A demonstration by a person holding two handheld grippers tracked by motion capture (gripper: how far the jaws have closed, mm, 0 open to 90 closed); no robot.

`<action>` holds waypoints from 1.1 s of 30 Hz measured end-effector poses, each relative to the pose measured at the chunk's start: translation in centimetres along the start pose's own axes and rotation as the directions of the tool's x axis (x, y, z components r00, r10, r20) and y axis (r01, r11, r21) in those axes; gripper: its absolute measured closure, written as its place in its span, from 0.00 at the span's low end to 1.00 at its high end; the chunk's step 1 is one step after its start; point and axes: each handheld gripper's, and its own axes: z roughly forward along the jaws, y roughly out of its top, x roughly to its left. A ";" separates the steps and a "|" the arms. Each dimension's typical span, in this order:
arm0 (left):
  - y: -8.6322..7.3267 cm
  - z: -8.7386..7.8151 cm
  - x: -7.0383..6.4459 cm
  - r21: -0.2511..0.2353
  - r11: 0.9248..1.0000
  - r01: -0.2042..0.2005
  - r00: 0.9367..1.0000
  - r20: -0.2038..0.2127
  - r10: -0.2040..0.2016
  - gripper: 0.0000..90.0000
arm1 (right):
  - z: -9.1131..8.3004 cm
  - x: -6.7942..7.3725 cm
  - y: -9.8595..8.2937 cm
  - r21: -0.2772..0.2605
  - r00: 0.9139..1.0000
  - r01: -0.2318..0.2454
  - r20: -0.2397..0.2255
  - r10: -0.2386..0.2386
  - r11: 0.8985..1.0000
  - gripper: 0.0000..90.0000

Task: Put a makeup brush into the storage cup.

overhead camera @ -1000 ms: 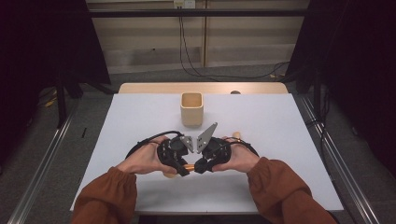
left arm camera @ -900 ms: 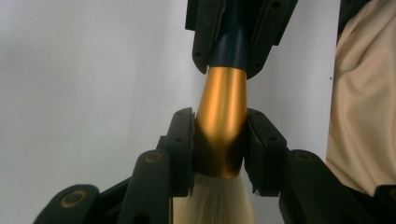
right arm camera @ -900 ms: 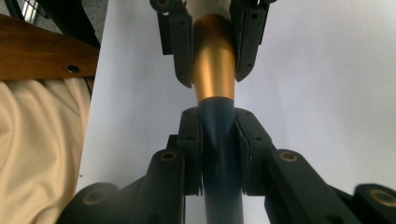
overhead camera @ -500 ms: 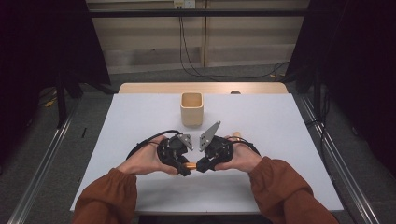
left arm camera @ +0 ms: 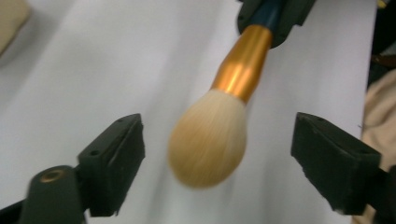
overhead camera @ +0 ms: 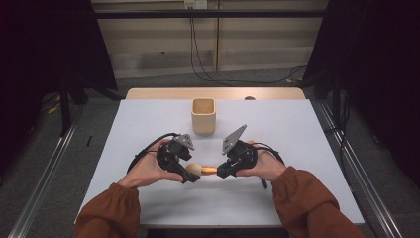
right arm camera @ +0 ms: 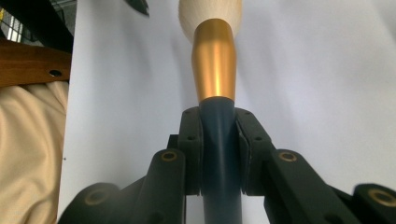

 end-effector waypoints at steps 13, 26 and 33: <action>-2.6 -0.6 0.6 -0.080 0.993 0.088 0.995 -0.044 -0.092 0.06 | -1.7 -1.1 -2.1 -0.059 0.996 -0.089 0.024 0.091 0.994 0.83; -4.3 -0.7 0.1 -0.169 0.979 0.116 0.988 -0.078 -0.130 0.05 | -2.7 -1.2 -3.7 -0.170 0.984 -0.161 0.052 0.172 0.972 0.83; -5.2 -0.9 -0.3 -0.218 0.971 0.102 0.982 -0.131 -0.133 0.05 | -2.7 -0.9 -4.4 -0.253 0.973 -0.204 0.057 0.225 0.946 0.83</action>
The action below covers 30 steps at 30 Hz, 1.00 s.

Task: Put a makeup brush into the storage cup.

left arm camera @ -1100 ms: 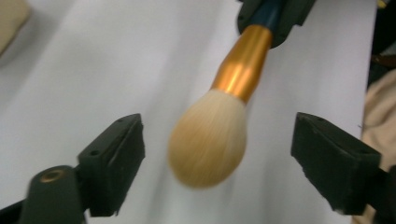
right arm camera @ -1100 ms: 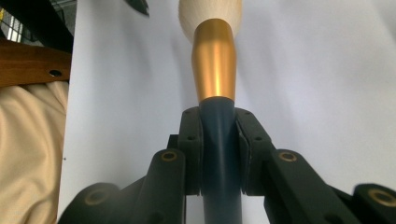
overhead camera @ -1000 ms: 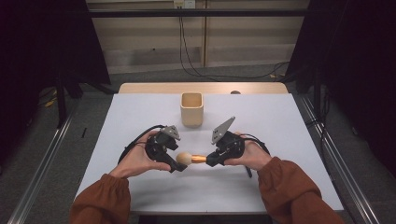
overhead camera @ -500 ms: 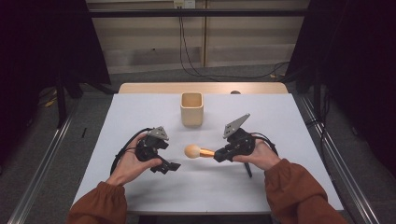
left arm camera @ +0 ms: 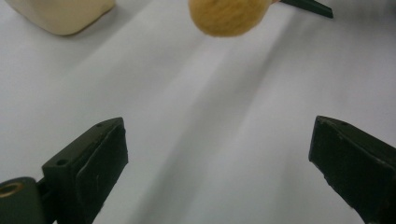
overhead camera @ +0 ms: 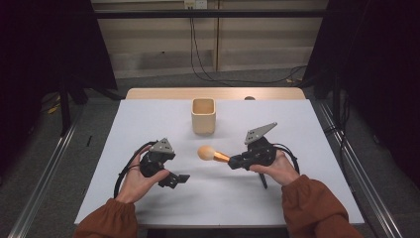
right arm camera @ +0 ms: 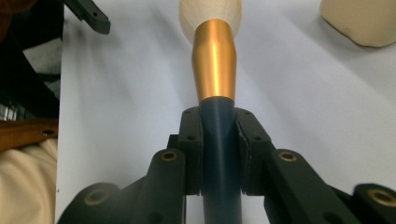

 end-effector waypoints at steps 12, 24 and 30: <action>-0.9 0.4 0.2 -0.016 1.000 0.018 1.000 -0.018 -0.019 0.06 | 0.0 0.2 -1.0 -0.128 0.999 -0.021 0.033 0.025 0.992 0.83; -1.1 0.5 0.2 -0.030 0.999 0.025 0.999 -0.022 -0.025 0.06 | -0.1 0.5 -1.5 -0.260 1.000 -0.017 0.018 0.023 0.966 0.83; -1.2 0.0 0.2 -0.067 0.998 0.019 0.998 -0.059 -0.023 0.06 | -0.5 0.4 -1.7 -0.322 0.999 -0.031 0.012 0.037 0.946 0.83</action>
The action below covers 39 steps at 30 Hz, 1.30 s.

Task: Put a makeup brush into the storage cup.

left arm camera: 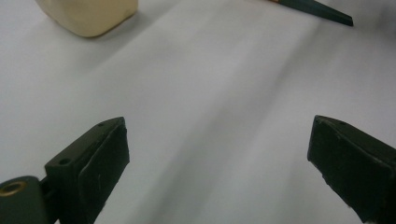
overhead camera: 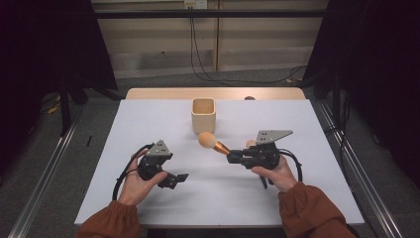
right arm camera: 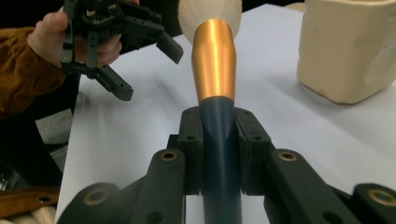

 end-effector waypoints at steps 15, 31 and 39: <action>-0.2 -0.4 0.0 -0.056 0.998 0.021 0.999 -0.032 -0.023 0.07 | -0.2 0.2 -0.2 -0.166 0.999 0.042 -0.004 -0.043 0.985 0.83; 0.5 0.1 -0.8 -0.230 0.973 0.016 1.000 -0.008 -0.018 0.07 | -0.2 0.5 0.1 -0.215 0.997 0.067 -0.024 -0.074 0.974 0.83; 1.1 1.1 -1.1 -0.324 0.944 0.058 0.993 0.120 -0.020 0.13 | -0.1 0.6 0.3 -0.222 0.997 0.059 -0.030 -0.068 0.973 0.83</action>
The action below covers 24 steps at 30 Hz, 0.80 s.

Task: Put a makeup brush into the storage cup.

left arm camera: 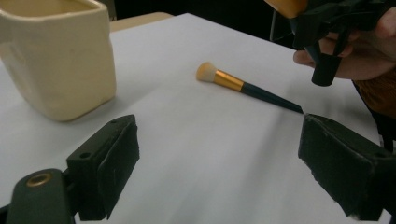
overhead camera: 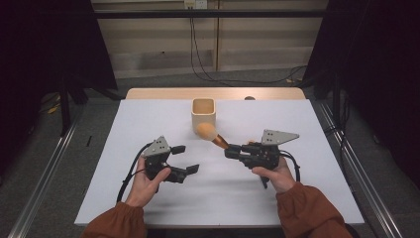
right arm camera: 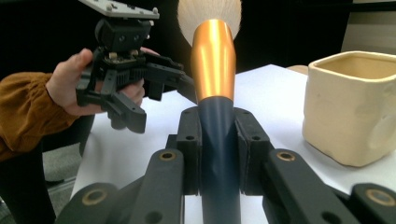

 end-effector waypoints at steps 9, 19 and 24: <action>1.3 1.5 -1.2 -0.040 0.999 -0.020 0.999 0.038 0.022 0.07 | -0.1 0.1 0.1 -0.004 1.000 0.006 -0.011 -0.006 1.000 0.83; 2.4 2.5 -1.7 -0.091 0.996 -0.020 0.996 0.089 0.028 0.02 | 0.2 0.3 0.1 -0.002 0.999 0.003 -0.038 -0.004 1.000 0.83; 2.9 3.3 -2.1 -0.102 0.995 -0.021 0.993 0.110 0.032 0.02 | 0.3 0.4 0.1 0.000 0.999 0.005 -0.044 -0.005 1.000 0.83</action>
